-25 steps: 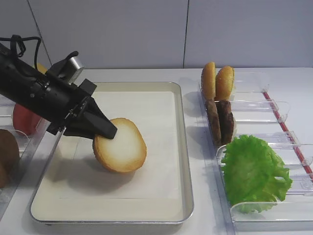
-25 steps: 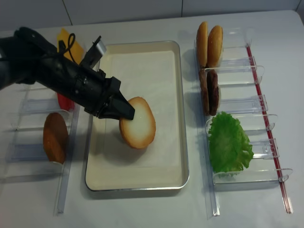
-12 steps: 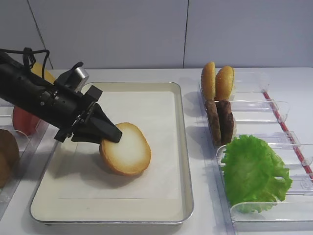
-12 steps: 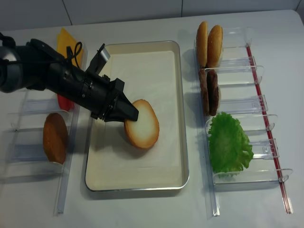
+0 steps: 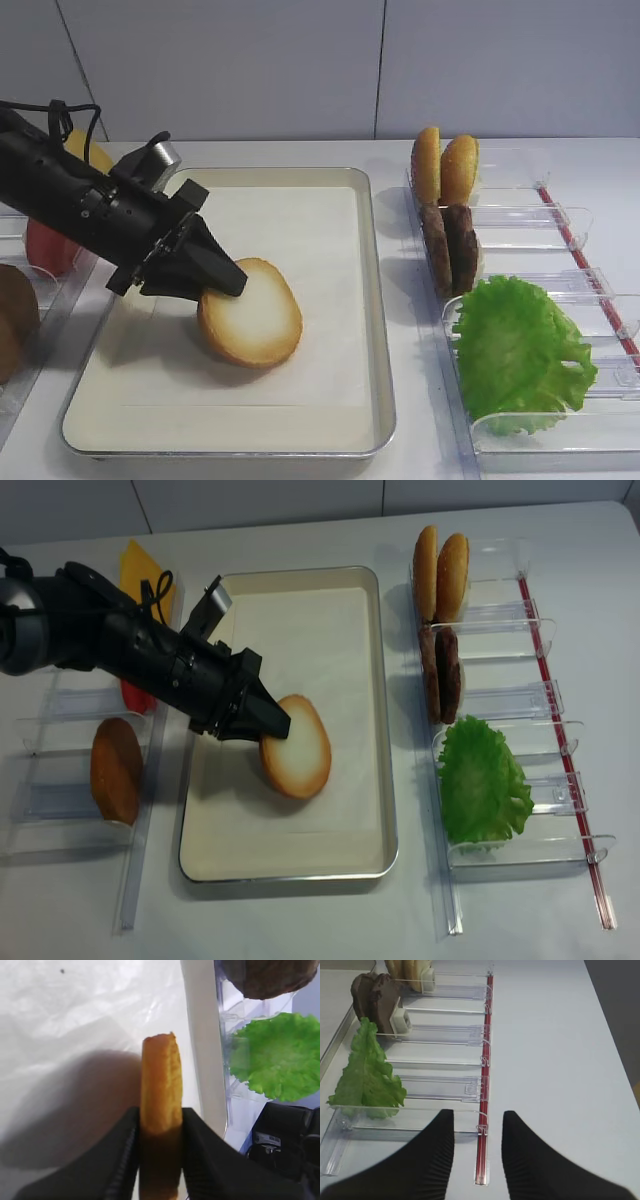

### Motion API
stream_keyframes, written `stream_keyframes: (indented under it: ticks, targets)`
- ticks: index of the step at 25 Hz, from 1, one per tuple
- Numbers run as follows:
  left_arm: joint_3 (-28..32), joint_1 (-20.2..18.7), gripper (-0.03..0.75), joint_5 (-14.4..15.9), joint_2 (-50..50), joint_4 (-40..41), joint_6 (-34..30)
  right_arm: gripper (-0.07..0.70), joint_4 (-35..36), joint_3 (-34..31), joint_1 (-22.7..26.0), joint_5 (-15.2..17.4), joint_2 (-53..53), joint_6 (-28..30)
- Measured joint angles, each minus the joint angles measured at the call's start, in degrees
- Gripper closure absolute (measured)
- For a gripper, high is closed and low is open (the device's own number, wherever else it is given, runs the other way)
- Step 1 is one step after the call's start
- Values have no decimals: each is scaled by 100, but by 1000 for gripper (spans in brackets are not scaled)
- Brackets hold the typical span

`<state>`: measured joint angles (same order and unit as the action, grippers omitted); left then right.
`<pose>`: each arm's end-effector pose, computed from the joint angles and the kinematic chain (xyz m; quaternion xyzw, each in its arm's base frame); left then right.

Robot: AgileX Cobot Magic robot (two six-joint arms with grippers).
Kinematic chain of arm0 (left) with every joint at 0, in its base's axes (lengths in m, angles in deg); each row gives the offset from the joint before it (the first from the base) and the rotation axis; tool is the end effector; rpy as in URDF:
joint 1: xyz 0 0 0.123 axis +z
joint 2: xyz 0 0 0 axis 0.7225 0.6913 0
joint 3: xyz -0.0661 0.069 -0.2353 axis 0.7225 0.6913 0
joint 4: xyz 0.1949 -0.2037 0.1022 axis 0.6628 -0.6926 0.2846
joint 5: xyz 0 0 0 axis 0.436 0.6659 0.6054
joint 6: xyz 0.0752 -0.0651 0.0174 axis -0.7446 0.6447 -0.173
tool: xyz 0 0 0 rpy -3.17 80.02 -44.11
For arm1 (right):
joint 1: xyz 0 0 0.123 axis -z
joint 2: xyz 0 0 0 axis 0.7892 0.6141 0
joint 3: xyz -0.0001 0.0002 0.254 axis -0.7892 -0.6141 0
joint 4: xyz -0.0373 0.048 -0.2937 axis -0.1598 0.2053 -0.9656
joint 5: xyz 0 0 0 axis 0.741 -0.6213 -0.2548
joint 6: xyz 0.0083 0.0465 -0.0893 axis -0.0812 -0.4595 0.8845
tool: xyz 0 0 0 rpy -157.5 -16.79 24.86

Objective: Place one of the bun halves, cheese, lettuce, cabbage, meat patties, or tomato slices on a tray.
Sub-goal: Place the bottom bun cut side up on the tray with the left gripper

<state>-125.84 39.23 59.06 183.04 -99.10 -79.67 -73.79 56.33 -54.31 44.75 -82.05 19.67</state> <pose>0.3329 -0.1225 0.1107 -0.1105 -0.8878 0.4468 0.0055 0.0739 0.0101 0.2834 -0.0274 0.8742 0.0441 0.4828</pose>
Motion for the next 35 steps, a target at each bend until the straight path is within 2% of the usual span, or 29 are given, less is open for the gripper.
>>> stream_keyframes:
  ticks: [4,8,17,20,24,31,35]
  targets:
    - [0,0,380,0,0,104,282,374,0,0,0,0,0,0]
    - [-174,0,330,0,0,489,803,374,0,0,0,0,0,0]
    - [-840,-9,321,38,0,1607,2007,374,0,0,0,0,0,0]
    - [-963,-103,321,53,0,2127,2376,374,0,0,0,0,0,10]
    - [-991,-284,321,79,-53,2361,2587,374,0,0,0,0,0,10]
    - [-993,-407,323,138,-829,2998,2990,374,0,0,0,0,0,10]
    - [-993,-419,335,184,-1549,4022,3493,374,0,0,0,0,0,10]
